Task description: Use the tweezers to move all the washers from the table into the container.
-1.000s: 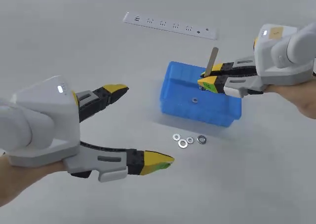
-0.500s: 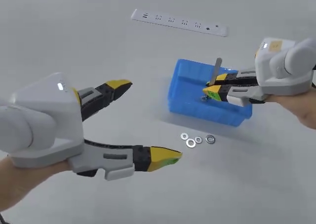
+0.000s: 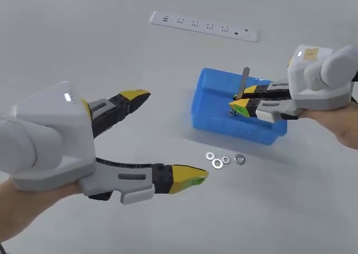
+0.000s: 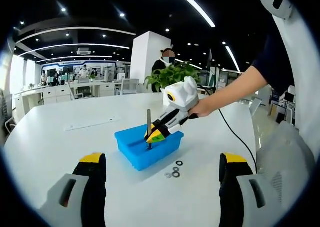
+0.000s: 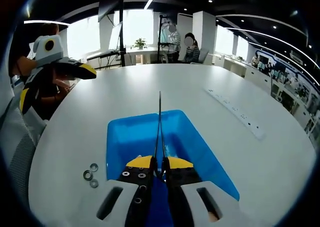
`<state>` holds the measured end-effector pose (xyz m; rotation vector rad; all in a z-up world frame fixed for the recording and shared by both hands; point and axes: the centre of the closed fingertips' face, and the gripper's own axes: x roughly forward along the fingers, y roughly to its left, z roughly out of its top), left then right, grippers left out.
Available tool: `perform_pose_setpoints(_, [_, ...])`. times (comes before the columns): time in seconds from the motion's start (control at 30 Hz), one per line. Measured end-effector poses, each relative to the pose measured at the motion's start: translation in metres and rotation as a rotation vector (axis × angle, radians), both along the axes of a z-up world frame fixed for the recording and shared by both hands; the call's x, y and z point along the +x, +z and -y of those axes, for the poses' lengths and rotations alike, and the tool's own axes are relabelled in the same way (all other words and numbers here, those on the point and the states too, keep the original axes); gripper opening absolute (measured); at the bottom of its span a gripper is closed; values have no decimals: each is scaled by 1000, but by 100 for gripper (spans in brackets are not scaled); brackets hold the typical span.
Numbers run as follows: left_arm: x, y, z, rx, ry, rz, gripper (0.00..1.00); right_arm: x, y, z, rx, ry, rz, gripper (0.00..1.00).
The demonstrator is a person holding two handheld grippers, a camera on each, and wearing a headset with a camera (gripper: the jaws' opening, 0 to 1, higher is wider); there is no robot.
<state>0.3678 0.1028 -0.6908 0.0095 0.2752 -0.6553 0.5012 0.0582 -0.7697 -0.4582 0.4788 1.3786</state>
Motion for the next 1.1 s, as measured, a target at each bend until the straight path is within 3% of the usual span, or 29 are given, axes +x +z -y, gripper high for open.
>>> perform_pose_setpoints(0.5, [-1, 1, 4, 0, -3, -6, 99, 13, 19, 3, 73, -65, -21, 10])
perform_pose_setpoints(0.63, [0, 1, 4, 20, -9, -7, 99, 13, 26, 4, 90, -72, -21, 9])
perform_pose_setpoints(0.7, [3, 4, 3, 18, -7, -3, 98, 11, 28, 5, 86, -61, 3, 8])
perform_pose_setpoints(0.77, [11, 8, 2, 12, -4, 11, 99, 4, 27, 4, 78, -40, 6, 8])
perform_pose_setpoints(0.9, [31, 18, 7, 45, -43, 53, 99, -9, 26, 2, 57, 5, 16, 8])
perform_pose_setpoints(1.0, [53, 33, 15, 8, -74, 92, 92, -15, 25, 0, 41, 30, 28, 8])
perform_pose_setpoints(1.1, [68, 45, 27, -45, -125, 93, 86, -19, 27, -3, 26, 57, 49, 8])
